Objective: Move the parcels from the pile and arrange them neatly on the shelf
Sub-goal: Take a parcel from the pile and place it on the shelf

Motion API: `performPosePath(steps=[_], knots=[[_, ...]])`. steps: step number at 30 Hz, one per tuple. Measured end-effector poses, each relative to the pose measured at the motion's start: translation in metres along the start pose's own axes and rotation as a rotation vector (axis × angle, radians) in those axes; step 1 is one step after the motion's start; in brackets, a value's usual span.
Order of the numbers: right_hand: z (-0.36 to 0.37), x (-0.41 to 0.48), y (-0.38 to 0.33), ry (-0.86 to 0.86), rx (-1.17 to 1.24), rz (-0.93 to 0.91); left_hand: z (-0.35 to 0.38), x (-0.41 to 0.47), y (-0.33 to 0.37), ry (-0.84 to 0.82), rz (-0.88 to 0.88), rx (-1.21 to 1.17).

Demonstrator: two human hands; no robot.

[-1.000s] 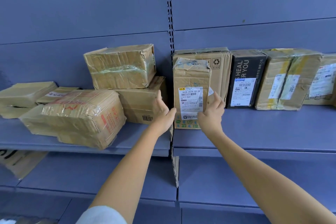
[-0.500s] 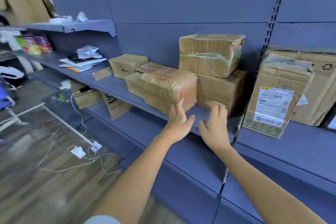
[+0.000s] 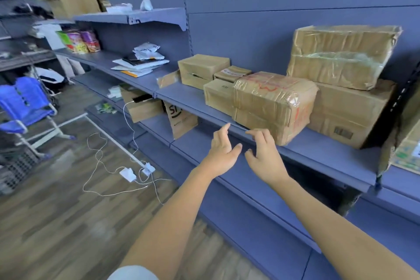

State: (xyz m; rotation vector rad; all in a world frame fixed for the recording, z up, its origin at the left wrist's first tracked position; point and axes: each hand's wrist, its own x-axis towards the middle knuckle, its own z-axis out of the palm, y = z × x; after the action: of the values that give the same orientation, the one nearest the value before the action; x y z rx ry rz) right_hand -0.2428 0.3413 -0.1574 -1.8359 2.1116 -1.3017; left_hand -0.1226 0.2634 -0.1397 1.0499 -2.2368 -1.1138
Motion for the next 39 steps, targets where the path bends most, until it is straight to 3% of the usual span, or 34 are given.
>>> performPosePath(steps=[10,17,22,30,39], knots=[[0.116,0.079,-0.044,-0.073,-0.068,0.092,-0.104,0.045,-0.086,-0.036,-0.014,-0.050],[0.164,0.146,-0.045,-0.191,-0.156,0.090,-0.156,0.098,-0.129,-0.083,-0.054,0.073],[0.188,0.222,-0.034,-0.036,-0.211,-0.049,-0.179,0.156,-0.152,-0.073,-0.044,0.109],[0.169,0.350,-0.012,0.037,-0.355,-0.022,-0.213,0.275,-0.128,0.013,0.075,0.064],[0.123,0.387,0.038,0.472,-0.145,0.502,-0.181,0.382,-0.112,-0.188,0.100,-0.197]])
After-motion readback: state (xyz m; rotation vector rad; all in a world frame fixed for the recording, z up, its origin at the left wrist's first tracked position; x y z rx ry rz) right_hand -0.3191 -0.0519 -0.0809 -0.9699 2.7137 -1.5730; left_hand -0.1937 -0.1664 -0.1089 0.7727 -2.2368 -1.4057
